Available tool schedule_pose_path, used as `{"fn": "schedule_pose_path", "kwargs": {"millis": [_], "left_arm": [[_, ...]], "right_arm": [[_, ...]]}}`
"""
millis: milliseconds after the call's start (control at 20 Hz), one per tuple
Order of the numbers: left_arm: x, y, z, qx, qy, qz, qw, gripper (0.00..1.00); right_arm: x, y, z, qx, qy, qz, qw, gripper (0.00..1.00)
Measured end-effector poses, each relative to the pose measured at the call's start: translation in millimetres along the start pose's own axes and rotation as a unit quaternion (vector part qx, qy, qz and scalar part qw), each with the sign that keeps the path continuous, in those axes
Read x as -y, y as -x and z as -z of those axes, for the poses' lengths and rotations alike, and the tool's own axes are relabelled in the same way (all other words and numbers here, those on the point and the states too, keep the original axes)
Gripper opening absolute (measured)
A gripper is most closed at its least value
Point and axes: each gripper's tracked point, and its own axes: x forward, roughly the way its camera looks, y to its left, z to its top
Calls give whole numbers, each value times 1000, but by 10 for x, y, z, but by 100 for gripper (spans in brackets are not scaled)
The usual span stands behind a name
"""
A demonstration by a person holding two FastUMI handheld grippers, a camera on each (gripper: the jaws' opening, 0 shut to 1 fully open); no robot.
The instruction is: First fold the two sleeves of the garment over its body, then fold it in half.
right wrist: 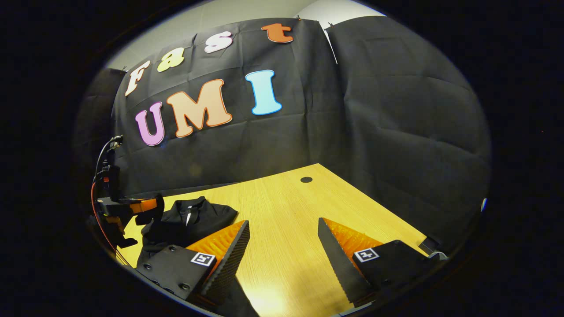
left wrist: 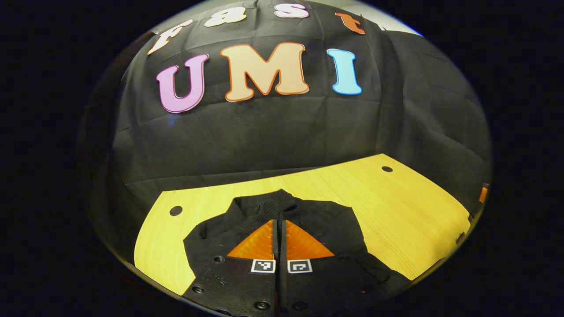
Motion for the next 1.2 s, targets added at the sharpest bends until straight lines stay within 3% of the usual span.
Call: {"fn": "schedule_pose_path", "kwargs": {"millis": [350, 500, 550, 700, 750, 800, 900, 1000, 1050, 1200], "left_arm": [[303, -209, -28, -6, -6, 8, 1000, 0], [351, 32, -249, 33, 0, 3, 999, 100], [322, 131, -331, 44, 1, -4, 999, 92], [139, 459, -334, 63, 11, -32, 997, 95], [60, 570, -322, 64, 13, -44, 997, 100], [-35, 715, -269, 64, 17, -58, 996, 95], [-207, 989, -202, 72, 27, -81, 994, 94], [-364, 1249, -134, 85, 29, -97, 991, 94], [-447, 1363, -68, 84, 27, -104, 991, 94], [-649, 1700, 192, 74, 19, -117, 990, 93]], "right_arm": [[49, -22, 52, -12, 1, 1, 1000, 94], [-37, -55, 23, -8, 9, -19, 1000, 98], [-68, -74, 11, -7, 14, -28, 999, 98], [-180, -111, 37, -9, 26, -63, 998, 98], [-231, -109, 54, -11, 29, -77, 997, 98], [-294, -103, 80, -14, 32, -92, 995, 98], [-391, -80, 143, -21, 46, -113, 992, 99], [-475, 5, 178, -20, 52, -121, 991, 94], [-548, 49, 190, -18, 49, -126, 991, 99], [-734, 163, 377, -28, 55, -131, 989, 98]]}}
